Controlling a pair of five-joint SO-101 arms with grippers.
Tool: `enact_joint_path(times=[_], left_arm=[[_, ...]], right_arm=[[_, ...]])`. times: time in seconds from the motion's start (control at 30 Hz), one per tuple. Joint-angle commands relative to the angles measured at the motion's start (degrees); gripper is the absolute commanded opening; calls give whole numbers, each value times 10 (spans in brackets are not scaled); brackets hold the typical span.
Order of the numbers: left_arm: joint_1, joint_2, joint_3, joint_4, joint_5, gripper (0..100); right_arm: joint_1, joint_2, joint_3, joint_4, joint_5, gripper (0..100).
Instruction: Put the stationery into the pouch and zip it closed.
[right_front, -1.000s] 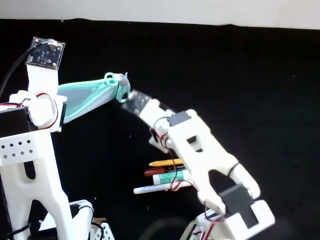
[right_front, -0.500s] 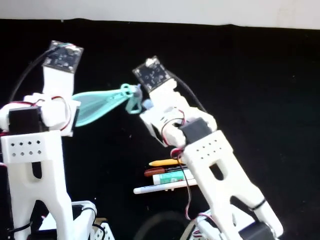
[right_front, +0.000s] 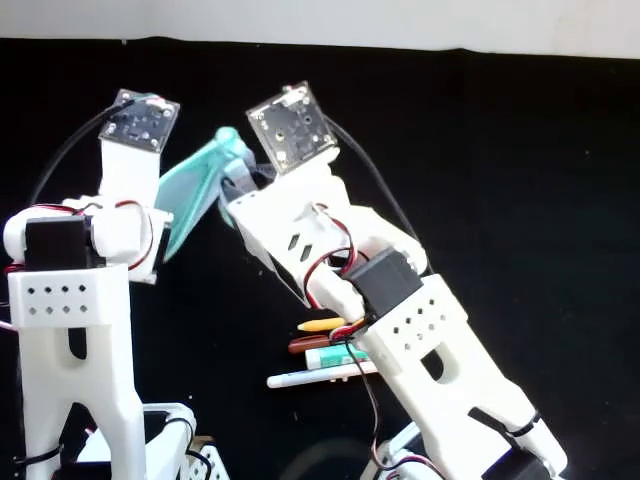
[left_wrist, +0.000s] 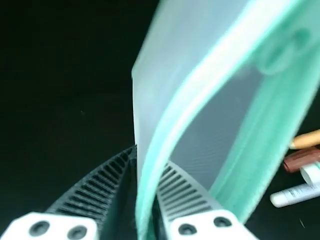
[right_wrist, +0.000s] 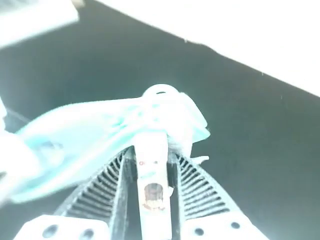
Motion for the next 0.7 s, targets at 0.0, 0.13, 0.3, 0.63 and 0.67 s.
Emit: enact_joint_path(times=[0.0,0.13,0.3,0.63,0.67], left_arm=[[21,11,-2,14,18,6],[21,11,-6,14,24,6],[21,11,-5,14,24,6],[22,32,-35,47,25,6],[21,48,-42,49,26,6]], right_arm=[[-12,-27,-57,-10,-4,9],[-11,-26,-55,30,-4,9],[-11,-27,-20,41,-6,9],[-12,-27,-134,41,-54,9],[-12,-27,-144,41,-60,9]])
